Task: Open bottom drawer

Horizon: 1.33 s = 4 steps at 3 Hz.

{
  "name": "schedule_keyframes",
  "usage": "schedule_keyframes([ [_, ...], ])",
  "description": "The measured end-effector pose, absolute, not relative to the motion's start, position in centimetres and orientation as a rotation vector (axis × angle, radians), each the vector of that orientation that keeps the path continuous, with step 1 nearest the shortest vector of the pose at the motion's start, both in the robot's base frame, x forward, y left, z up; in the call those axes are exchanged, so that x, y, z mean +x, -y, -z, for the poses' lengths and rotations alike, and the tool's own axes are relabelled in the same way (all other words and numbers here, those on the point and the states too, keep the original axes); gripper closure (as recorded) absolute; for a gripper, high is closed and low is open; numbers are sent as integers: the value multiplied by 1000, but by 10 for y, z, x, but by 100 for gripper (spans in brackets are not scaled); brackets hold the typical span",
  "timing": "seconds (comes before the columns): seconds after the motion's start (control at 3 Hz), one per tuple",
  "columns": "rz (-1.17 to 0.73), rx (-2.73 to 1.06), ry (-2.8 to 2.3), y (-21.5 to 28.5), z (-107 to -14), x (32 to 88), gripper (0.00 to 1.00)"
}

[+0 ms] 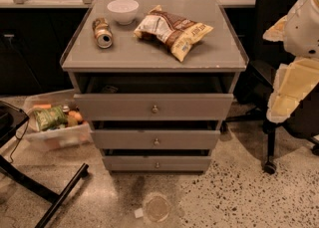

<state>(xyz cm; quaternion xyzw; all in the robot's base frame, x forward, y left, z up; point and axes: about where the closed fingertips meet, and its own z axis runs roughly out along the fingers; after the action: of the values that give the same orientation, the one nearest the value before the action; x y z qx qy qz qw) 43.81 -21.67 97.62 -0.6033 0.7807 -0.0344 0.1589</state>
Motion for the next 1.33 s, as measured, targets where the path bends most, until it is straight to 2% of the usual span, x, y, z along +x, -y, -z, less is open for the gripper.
schedule_keyframes([
  [0.67,86,-1717,-2217,216,-977,438,0],
  [1.33,-148,-1653,-2206,223,-871,430,0],
])
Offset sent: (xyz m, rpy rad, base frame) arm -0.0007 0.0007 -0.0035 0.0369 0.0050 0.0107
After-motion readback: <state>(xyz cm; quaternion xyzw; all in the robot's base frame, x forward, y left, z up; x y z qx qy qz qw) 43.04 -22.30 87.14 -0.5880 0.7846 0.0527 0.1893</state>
